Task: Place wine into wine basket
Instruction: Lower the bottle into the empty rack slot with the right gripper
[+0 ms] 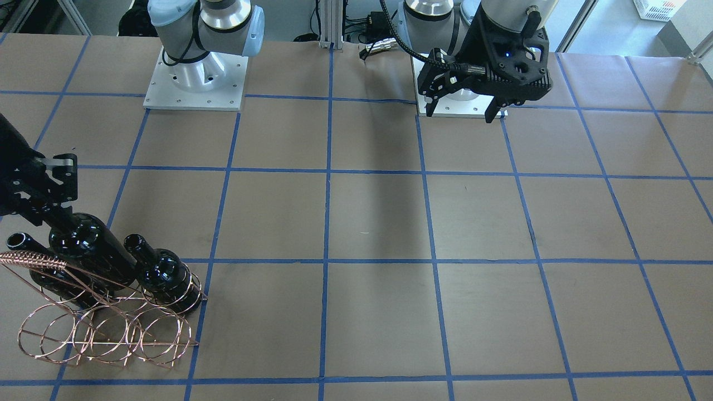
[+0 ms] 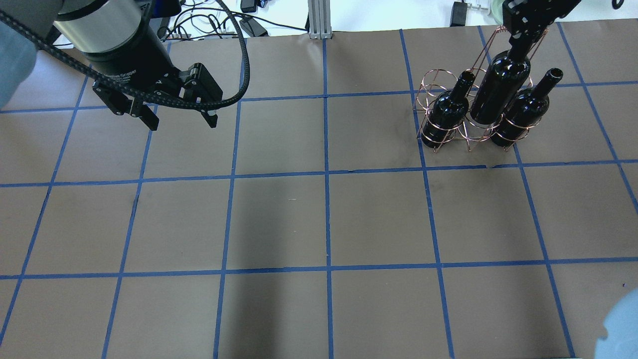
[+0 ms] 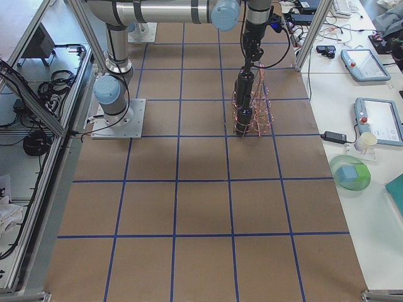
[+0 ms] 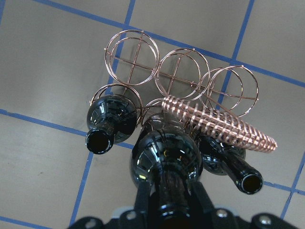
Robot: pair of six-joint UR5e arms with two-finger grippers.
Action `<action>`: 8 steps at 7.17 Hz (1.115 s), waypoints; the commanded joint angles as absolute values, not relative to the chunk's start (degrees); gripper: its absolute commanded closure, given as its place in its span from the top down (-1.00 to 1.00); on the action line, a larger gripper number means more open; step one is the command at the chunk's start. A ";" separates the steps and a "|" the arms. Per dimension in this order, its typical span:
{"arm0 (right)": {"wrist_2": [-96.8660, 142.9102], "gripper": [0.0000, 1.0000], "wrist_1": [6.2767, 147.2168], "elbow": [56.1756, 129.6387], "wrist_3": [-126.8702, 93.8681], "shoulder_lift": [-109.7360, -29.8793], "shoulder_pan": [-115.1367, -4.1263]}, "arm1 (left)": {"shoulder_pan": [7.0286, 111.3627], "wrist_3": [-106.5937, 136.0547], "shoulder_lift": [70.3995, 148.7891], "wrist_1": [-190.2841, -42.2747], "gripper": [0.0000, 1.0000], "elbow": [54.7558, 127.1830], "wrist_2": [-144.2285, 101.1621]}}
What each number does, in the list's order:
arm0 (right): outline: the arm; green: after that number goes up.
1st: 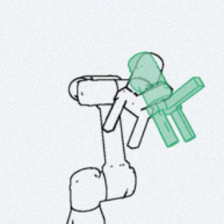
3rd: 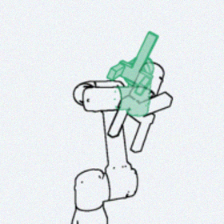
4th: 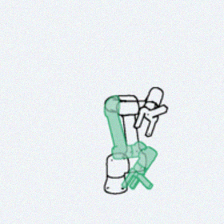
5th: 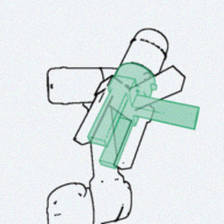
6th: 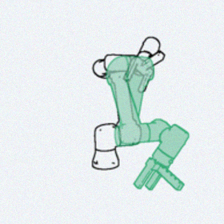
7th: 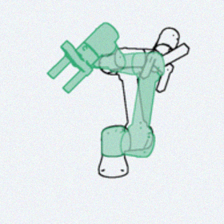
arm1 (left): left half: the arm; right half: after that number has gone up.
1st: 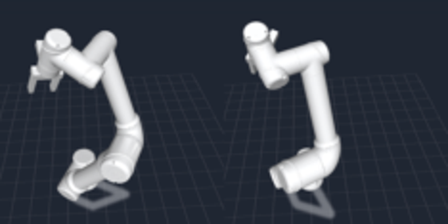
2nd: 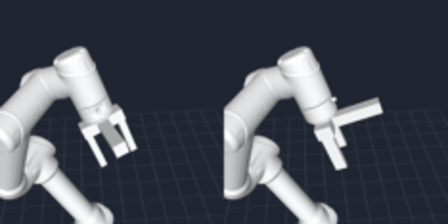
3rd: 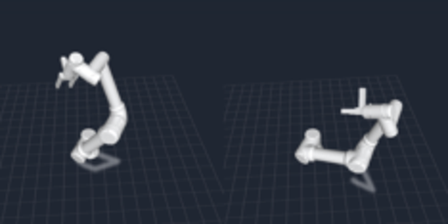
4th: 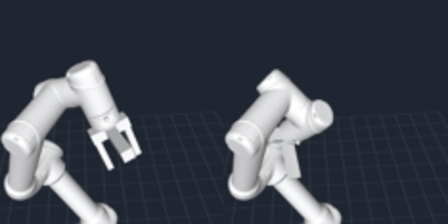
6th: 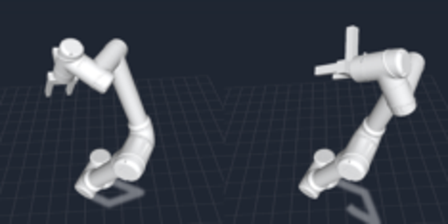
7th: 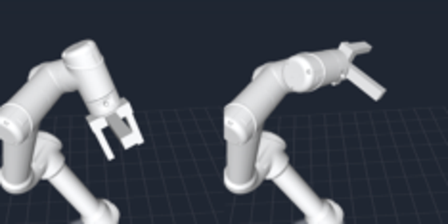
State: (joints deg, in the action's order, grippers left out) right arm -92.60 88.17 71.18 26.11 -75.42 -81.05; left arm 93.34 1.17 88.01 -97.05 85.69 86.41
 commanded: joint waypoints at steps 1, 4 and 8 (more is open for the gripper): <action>-92.55 -0.63 89.56 72.51 26.45 -75.41 -81.04 | 93.34 1.05 87.98 -97.12 1.00 85.78 87.88; -92.55 -0.63 89.65 72.42 26.54 -75.15 -80.86 | 93.34 1.14 87.98 -96.94 1.00 85.69 87.89; -92.72 -0.52 95.16 77.67 28.04 -75.15 -80.86 | 93.34 1.23 88.07 -97.03 1.00 85.78 87.89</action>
State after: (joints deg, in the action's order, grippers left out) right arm -92.68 92.43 75.24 27.48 -75.08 -80.86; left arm 93.34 1.30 88.11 -96.96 85.78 87.89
